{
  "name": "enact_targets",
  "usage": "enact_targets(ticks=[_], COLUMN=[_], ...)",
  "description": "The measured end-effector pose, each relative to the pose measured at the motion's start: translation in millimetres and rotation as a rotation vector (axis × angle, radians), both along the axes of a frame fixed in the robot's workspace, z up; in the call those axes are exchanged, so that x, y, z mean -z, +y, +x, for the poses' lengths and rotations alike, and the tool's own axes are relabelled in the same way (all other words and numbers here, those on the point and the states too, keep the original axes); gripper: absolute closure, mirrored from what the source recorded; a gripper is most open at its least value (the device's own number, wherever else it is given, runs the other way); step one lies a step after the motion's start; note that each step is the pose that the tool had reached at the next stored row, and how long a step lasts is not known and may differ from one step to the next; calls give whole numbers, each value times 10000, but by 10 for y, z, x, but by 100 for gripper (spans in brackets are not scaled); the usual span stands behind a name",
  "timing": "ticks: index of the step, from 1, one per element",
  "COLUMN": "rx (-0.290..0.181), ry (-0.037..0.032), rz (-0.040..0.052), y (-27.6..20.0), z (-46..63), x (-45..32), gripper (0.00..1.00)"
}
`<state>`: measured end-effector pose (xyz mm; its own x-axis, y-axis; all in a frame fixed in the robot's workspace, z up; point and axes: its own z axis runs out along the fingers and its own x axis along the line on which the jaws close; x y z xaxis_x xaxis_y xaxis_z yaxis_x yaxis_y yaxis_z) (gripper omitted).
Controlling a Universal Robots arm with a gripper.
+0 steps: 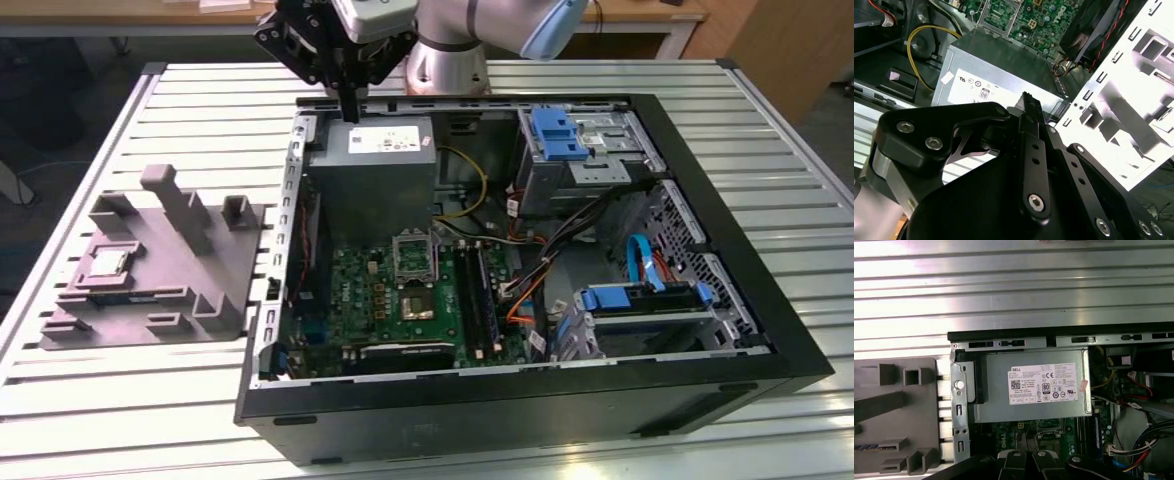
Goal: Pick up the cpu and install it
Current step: 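Reach for the cpu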
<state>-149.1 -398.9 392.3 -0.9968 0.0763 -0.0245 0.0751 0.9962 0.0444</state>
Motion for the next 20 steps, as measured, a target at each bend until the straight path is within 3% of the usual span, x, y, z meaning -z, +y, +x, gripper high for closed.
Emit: enact_targets(ticks=[20], rx=[0], ry=[1], rz=[-1], y=[0], z=[-43], x=[0], gripper=[89])
